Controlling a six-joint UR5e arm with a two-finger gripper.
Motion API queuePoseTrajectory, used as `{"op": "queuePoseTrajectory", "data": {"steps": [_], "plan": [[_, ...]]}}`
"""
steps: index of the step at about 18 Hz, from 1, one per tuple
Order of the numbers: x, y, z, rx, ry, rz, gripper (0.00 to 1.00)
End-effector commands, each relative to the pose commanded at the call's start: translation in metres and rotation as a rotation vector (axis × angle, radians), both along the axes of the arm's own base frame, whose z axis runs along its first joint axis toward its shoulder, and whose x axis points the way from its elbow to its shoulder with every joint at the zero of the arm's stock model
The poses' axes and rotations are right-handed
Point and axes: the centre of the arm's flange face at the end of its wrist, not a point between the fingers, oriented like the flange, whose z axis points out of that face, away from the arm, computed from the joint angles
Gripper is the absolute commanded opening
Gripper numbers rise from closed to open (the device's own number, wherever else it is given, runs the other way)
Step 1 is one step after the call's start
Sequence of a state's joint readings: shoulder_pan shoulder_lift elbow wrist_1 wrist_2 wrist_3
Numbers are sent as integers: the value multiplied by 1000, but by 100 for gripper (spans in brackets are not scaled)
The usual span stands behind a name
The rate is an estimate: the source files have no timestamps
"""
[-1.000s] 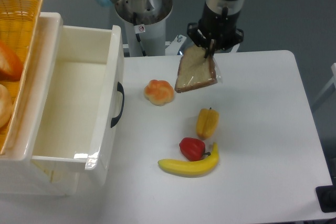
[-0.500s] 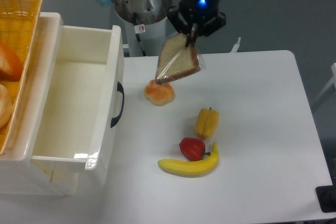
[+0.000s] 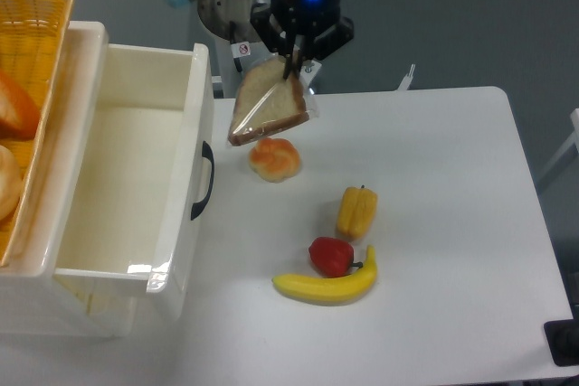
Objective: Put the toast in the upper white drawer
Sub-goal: 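Carry the held toast over the bread roll toward the open white drawer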
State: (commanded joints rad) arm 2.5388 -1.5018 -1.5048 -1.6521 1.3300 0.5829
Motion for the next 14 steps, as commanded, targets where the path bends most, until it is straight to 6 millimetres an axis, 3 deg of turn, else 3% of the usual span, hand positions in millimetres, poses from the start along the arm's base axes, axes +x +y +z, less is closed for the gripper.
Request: {"op": "queuePoseTrajectory", "data": {"steps": [14], "plan": [[34,36,-5,35,-53,-36,11]]}}
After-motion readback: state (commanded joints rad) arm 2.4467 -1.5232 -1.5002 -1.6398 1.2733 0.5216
